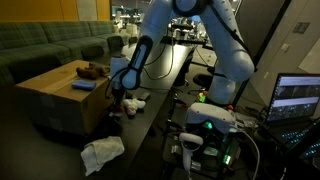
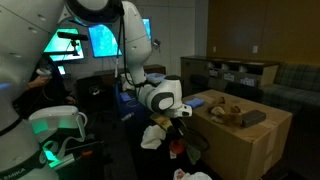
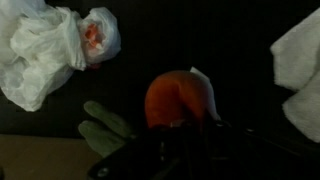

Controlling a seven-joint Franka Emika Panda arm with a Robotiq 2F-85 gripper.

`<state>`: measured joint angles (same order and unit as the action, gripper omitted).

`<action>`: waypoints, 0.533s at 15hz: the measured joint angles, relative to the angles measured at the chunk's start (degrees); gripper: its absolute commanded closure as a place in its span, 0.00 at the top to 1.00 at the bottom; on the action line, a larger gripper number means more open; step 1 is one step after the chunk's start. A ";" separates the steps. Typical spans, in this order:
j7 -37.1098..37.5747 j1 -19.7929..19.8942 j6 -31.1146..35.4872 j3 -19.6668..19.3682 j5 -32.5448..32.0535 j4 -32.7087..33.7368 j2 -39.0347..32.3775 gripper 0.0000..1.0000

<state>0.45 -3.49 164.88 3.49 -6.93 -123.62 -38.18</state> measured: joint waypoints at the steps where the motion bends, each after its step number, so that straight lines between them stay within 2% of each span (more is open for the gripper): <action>1: -2.99 3.15 -1.28 3.49 1.57 -0.92 1.96 0.02; 5: -15.04 13.53 -9.00 15.88 10.72 -3.77 9.28 0.02; 8: -22.99 16.83 -16.00 20.52 18.84 -4.68 14.92 0.02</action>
<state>-22.54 13.34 148.89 24.02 11.91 -128.31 -23.26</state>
